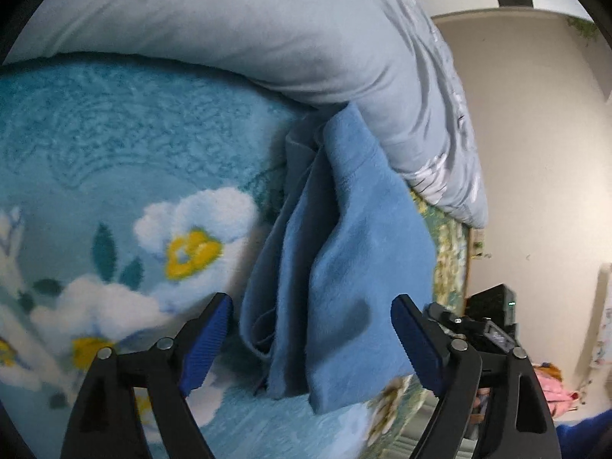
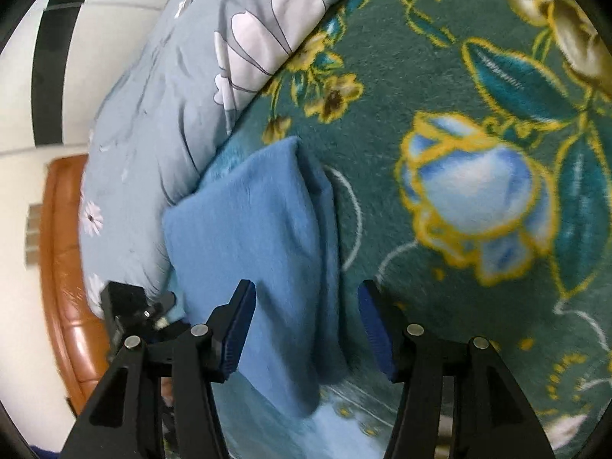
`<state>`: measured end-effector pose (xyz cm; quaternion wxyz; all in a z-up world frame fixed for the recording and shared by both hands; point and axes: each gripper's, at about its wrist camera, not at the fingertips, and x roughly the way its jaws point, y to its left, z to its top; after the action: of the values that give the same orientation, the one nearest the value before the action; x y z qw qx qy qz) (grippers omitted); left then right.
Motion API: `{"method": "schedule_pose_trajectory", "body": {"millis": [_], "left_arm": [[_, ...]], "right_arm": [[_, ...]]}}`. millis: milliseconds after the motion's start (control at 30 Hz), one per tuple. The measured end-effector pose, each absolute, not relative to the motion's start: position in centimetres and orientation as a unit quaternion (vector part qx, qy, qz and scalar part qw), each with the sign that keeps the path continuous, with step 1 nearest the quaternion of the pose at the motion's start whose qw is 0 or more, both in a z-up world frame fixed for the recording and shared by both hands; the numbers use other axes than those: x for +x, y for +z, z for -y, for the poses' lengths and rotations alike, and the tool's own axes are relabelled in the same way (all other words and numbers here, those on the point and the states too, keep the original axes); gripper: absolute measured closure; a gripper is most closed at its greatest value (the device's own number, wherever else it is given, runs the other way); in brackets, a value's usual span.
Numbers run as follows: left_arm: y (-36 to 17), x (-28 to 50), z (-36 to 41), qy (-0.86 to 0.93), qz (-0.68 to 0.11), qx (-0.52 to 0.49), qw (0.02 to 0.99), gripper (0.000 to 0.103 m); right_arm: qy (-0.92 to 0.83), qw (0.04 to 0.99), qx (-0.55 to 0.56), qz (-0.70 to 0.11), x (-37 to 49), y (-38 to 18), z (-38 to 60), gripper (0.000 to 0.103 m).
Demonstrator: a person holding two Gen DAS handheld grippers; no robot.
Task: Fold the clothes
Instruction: 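Open the left gripper and release the folded sweater against the duvet, then grasp the folded blue sweater with both grippers and lift it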
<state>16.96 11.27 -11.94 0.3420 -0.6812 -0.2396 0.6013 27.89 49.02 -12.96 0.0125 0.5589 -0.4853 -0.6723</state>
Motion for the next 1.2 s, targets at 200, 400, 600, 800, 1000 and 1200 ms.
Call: {"method": "schedule_pose_trajectory", "body": {"millis": [200,400,600,800,1000,1200], "left_arm": [[-12.8,17.1,-12.8,0.575,0.247,-0.686,0.372,0.019],[-13.4,17.0,-13.4,0.575,0.254,-0.687,0.365,0.054],[-13.3,17.8,-13.1,0.585,0.264,-0.688,0.338,0.075],[-11.3,19.2,-12.7,0.596,0.280,-0.684,0.314,0.085],[-6.6,22.7,-10.6,0.600,0.298,-0.671,0.317,0.085],[-0.5,27.4,-6.7,0.628,0.306,-0.641,0.318,0.086]], "right_arm": [[-0.667,0.038,0.550,0.502,27.3,-14.3,-49.0,0.046],[-0.659,0.049,0.550,0.511,26.9,-14.8,-49.5,0.062],[-0.648,0.033,0.562,0.513,26.3,-14.6,-49.2,0.084],[-0.652,0.019,0.552,0.518,25.8,-12.1,-48.8,0.089],[-0.667,0.039,0.558,0.493,27.3,-6.7,-48.1,0.089],[-0.686,0.065,0.562,0.457,29.8,-0.7,-45.0,0.089]]}}
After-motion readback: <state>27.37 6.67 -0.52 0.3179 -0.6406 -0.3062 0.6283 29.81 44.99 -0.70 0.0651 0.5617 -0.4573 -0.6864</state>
